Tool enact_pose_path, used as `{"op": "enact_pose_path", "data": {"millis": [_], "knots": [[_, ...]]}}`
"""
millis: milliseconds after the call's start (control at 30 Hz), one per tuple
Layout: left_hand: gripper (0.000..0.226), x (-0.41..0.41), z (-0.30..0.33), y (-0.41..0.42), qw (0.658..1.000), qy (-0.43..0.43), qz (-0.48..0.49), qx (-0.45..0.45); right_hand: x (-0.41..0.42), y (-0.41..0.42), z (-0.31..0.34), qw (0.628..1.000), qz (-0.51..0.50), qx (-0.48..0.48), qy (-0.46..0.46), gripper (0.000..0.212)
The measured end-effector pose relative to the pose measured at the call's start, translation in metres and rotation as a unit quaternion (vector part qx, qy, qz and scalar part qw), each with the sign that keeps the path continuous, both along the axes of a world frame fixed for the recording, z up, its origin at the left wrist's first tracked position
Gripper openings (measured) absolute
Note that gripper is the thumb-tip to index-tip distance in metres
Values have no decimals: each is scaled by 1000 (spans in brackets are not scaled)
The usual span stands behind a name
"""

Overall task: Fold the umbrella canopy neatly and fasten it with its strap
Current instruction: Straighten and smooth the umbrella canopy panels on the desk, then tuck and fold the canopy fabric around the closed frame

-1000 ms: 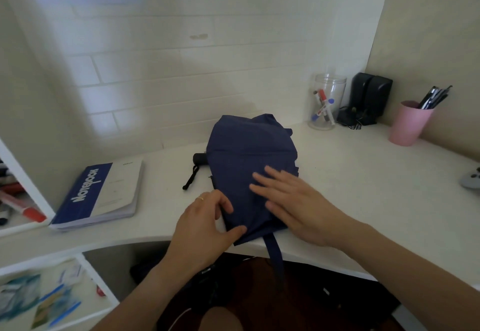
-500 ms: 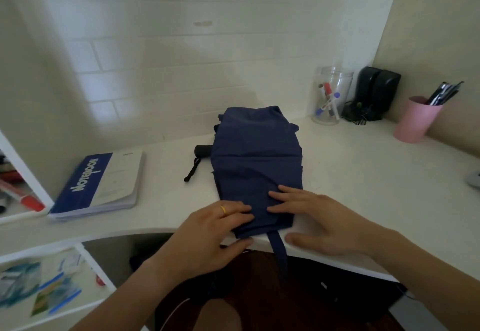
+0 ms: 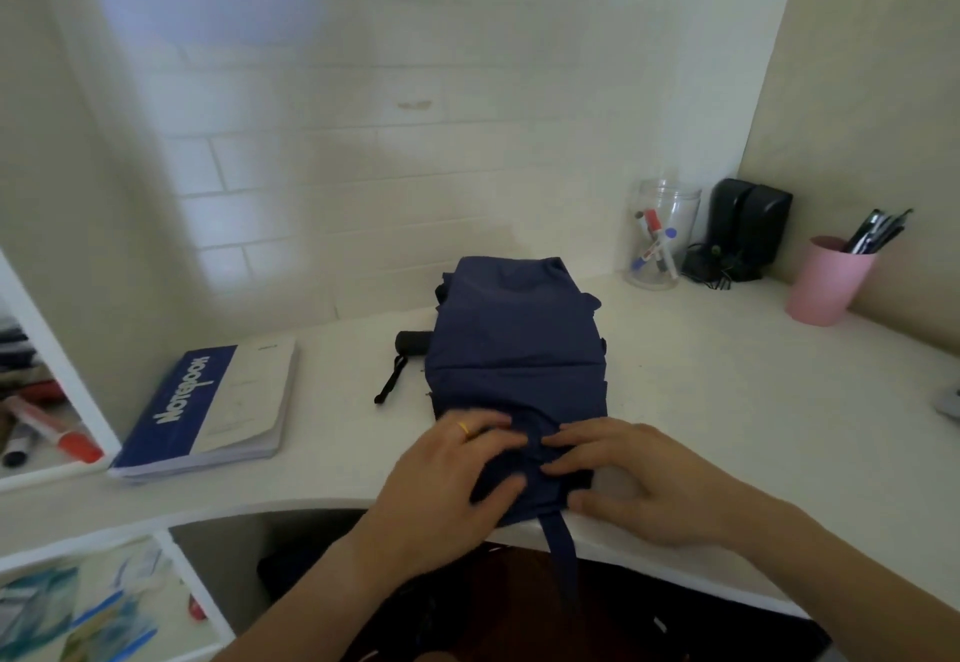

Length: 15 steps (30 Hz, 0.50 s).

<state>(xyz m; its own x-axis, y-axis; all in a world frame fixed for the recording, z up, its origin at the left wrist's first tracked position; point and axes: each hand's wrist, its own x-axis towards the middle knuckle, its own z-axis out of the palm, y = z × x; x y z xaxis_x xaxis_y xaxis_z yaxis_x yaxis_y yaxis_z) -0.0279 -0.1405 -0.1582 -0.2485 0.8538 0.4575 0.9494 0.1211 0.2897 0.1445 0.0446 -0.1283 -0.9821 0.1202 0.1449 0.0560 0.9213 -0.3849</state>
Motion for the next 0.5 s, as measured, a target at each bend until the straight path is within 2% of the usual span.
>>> {"op": "enact_pose_path", "data": {"millis": [67,133,167,233,300,400,433,500], "knots": [[39,1,-9,1,999,28,-3,-16,-14,9,19,994,-39,-12,102,27],[39,0,-11,1,1000,26,2,-11,-39,25,44,974,-108,42,196,38],[39,0,-11,1,1000,27,3,-11,-53,34,58,970,-136,65,193,52],[39,-2,-12,1,999,33,2,-8,-85,49,86,980,-153,78,100,85],[37,-2,-12,2,999,32,0,2,-115,60,107,989,-117,91,3,99],[37,-3,-11,2,1000,24,-1,7,-139,57,117,976,-77,158,-128,86],[37,-5,-11,2,1000,27,-4,5,-140,53,112,969,-74,195,-136,78],[37,-6,-13,3,999,29,-6,15,-135,45,96,961,-65,254,-84,55]]}}
